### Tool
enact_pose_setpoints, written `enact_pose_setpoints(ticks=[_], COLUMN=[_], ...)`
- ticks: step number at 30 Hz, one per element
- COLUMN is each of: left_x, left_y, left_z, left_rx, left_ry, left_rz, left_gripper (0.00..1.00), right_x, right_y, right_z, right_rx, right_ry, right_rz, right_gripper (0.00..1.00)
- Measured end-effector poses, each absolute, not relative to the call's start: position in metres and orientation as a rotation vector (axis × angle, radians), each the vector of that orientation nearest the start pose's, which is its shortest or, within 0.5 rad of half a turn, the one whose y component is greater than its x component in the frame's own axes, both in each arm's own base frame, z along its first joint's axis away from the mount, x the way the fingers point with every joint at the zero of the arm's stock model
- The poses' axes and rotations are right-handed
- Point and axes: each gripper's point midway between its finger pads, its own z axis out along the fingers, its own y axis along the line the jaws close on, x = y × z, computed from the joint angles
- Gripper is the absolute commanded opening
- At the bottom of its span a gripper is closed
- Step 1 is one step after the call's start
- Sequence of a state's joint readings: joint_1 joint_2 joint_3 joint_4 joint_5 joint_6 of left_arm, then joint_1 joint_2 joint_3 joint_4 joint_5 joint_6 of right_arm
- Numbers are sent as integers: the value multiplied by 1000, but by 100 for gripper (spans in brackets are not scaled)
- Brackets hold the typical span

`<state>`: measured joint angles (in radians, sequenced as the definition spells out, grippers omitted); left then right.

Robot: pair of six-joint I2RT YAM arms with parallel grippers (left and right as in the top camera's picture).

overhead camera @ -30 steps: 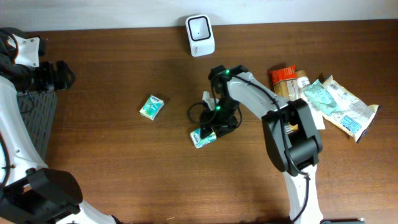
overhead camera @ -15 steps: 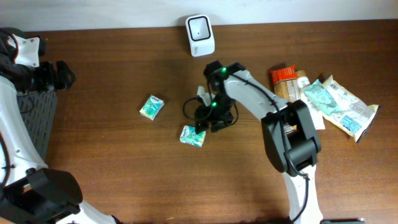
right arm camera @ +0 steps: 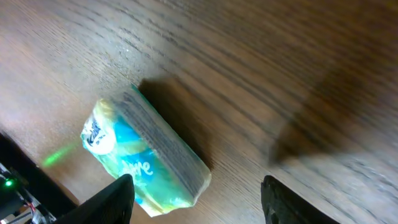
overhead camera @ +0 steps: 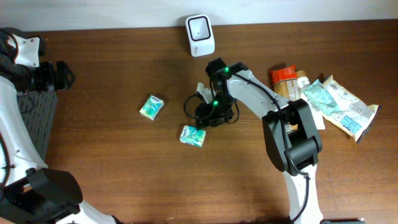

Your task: Scan the item barcode

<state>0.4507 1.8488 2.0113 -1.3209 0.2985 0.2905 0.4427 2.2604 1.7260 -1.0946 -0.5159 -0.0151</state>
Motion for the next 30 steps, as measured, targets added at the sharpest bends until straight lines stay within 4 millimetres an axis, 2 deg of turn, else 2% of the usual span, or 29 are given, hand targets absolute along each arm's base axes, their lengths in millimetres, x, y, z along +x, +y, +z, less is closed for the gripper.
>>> enact_pose_setpoints(ticks=[3,5,6,9,11,18,19,24,25,30], left_x=[400,400,400,400,400,400,400,400,400,400], left_y=[137,137,137,137,137,137,137,137,137,137], left_z=[248,248,248,248,248,248,248,248,248,248], left_rx=[-129,-129,-129,-129,-129,-129,-129,-129,-129,-129], left_ry=[2646,2646,2646,2646,2646,2646,2646,2645,2645,2646], left_rz=[-171,-171,-171,-171,-171,-171,-171,-171,-171,-171], left_gripper=[99,99,99,99,99,99,99,99,99,99], right_x=[333,332,331,326,324,314,313,310,310,310], right_y=[263,269,270,270,269,266,266,263,264,265], right_z=[14,14,12,8,9,10,10,5,5,6], right_rx=[-709,-700,-688,-653,-643,-620,-620,-580,-576,-568], right_ry=[3126,3116,3120,3146,3156,3212,3213,3240,3240,3236], right_rz=[834,863,872,883,887,898,898,887,892,910], right_gripper=[64,45,40,41,47,47,43,7,4,4])
